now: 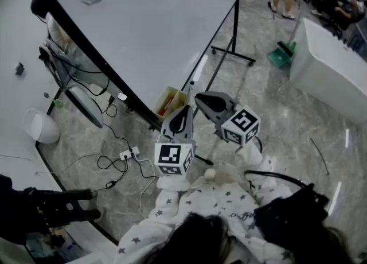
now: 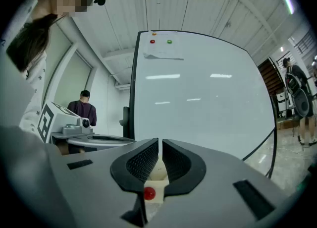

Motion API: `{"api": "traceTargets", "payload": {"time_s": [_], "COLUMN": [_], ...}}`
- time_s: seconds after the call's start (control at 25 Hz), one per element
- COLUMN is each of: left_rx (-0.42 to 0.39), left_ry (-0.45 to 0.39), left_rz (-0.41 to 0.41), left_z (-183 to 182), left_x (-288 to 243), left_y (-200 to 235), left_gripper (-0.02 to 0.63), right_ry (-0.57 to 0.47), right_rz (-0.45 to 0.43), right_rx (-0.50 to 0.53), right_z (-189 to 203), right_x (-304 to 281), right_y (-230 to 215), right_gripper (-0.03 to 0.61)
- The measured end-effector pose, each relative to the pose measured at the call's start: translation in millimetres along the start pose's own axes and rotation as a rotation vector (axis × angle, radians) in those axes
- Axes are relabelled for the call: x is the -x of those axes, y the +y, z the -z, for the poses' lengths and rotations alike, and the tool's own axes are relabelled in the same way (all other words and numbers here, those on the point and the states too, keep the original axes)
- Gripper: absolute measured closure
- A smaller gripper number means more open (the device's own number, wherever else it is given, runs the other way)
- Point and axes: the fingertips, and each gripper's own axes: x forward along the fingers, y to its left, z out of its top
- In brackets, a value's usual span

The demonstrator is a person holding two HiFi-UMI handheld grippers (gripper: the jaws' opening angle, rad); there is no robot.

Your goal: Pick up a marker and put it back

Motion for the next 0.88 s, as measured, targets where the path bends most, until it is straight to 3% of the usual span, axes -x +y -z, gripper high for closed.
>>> {"api": "traceTargets", "payload": {"time_s": [0.04,0.08,0.24,0.32,0.56,0.76,0.88], "left_rx": [0.003,0.006,0.019,0.035,0.027,0.051,0.042], "left_ry": [-0.001,-0.002,-0.001,-0.006,0.007,-0.001,0.010], "left_rz": [-0.009,-0.020,-0.085,-0.133,-0.223,-0.256,-0.263], "left_z": [0.4,0.5,-2.6,-3.8,4.2,7.5,10.3], "left_x": [-1.4,-3.6,-22.1,-27.4,-33.3,-30.5,-29.0], "left_y": [1.0,2.4,14.3,18.5,25.6,34.7,31.4], "left_gripper": [0.612,0.612,0.612,0.612,0.612,0.612,0.612], "right_ry": [-0.005,-0.010,0.006,0.030,0.074,0.043,0.059], "right_rz": [-0.012,-0.023,-0.054,-0.084,-0.190,-0.209,-0.228], "right_rx": [-0.035,-0.069,-0.121,-0.151,-0.233,-0.261,-0.219], "right_z": [1.8,3.4,11.0,19.2,47.5,56.8,60.3], "right_x": [-2.1,-4.6,-19.7,-27.7,-47.8,-67.8,-71.4], "right_y": [-5.0,-10.6,-39.0,-48.5,-49.4,-43.0,-39.3], "right_gripper": [0.550,0.441,0.417,0.370,0.370,0.371,0.371]}}
